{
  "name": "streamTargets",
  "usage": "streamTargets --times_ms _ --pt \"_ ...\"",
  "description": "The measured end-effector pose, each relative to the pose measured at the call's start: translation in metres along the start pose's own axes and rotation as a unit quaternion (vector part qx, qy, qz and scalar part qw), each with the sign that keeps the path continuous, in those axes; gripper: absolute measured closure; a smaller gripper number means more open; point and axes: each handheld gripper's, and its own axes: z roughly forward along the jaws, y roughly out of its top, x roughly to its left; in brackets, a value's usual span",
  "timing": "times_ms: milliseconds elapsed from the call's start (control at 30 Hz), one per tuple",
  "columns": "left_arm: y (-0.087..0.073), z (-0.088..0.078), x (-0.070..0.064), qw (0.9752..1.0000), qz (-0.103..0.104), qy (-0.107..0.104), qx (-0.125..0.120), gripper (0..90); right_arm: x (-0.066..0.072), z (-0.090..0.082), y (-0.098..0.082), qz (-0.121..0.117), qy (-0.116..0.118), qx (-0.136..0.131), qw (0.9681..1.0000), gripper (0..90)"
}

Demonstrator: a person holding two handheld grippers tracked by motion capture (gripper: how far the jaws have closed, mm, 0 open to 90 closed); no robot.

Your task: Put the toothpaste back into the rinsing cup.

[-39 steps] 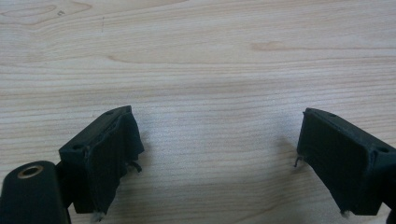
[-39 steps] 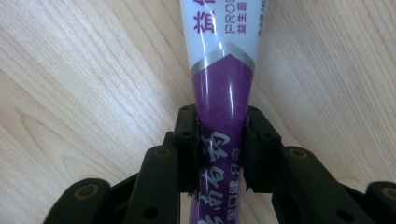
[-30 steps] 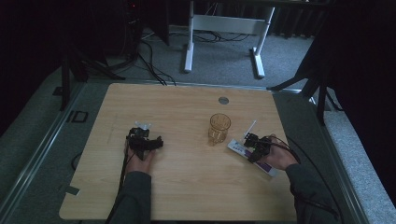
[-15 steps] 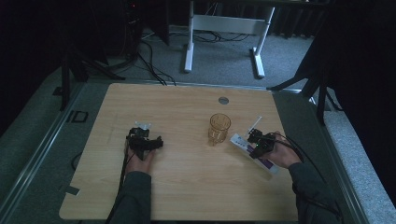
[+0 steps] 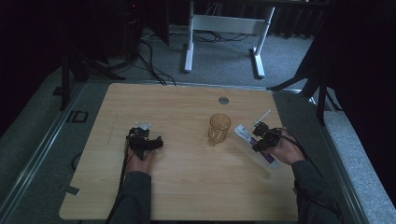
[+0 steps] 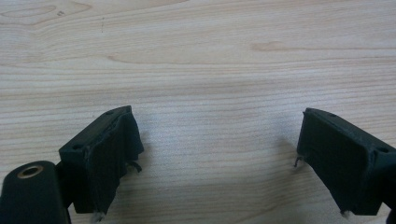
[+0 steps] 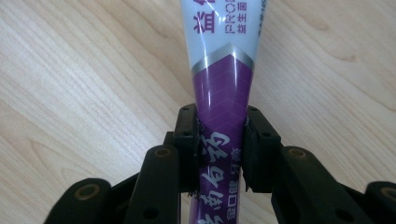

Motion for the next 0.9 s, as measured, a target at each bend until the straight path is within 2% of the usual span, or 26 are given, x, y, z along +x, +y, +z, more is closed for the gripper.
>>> streamTargets --times_ms 333,567,900 --pt "0.000 0.000 0.000 1.0000 0.000 0.000 0.000 11.3 -0.008 -0.010 0.000 0.024 -0.004 -0.035 0.9991 71.1" --pt "0.000 0.000 0.000 1.0000 0.000 0.000 0.000 11.3 -0.008 -0.020 0.002 0.022 -0.010 -0.062 0.9978 71.3" --pt "0.000 0.000 0.000 1.0000 0.000 0.000 0.000 11.4 -0.010 -0.029 0.004 0.039 -0.014 -0.110 0.9930 71.4"
